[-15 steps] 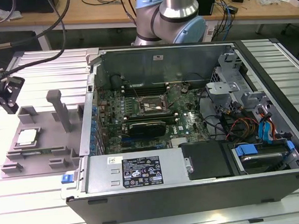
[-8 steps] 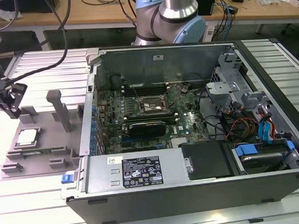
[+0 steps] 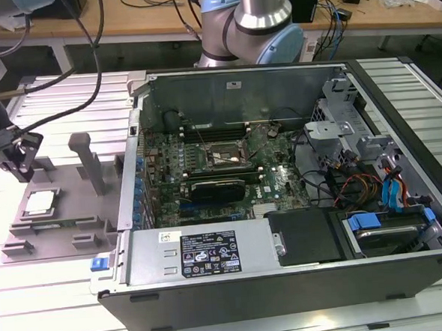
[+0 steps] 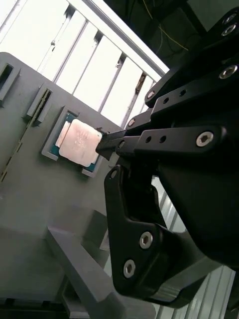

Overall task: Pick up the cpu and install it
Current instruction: 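Pick up the cpu and move it towards the insertion slot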

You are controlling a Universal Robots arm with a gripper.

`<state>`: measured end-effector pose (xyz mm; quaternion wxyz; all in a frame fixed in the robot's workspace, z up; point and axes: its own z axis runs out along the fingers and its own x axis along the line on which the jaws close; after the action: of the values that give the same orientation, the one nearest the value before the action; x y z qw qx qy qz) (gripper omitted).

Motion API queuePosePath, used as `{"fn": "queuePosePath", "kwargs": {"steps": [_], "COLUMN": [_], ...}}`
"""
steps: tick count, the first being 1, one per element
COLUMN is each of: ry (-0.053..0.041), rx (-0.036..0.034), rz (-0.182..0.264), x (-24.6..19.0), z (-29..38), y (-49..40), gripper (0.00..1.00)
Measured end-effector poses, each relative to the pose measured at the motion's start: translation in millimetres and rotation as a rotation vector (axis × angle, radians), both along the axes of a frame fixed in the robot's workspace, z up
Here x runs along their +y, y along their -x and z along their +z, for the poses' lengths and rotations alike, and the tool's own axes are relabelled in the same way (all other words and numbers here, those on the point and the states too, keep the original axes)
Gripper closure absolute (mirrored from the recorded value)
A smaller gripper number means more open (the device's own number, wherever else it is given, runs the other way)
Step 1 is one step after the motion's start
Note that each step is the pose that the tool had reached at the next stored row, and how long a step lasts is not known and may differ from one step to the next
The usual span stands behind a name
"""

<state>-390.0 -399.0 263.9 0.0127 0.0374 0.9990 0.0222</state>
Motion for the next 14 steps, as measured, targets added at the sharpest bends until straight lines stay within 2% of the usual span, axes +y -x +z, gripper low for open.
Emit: {"fn": "queuePosePath", "kwargs": {"steps": [8, 10, 14], "ry": [0.0001, 0.0001, 0.0001], "rx": [0.0001, 0.0001, 0.0001], "rz": [0.0, 0.0, 0.0], "x": [0.0, 0.0, 0.0], "z": [-12.8, -19.4, -25.5], "y": [2.3, 3.4, 4.5], "gripper": [0.89, 0.89, 0.89]}}
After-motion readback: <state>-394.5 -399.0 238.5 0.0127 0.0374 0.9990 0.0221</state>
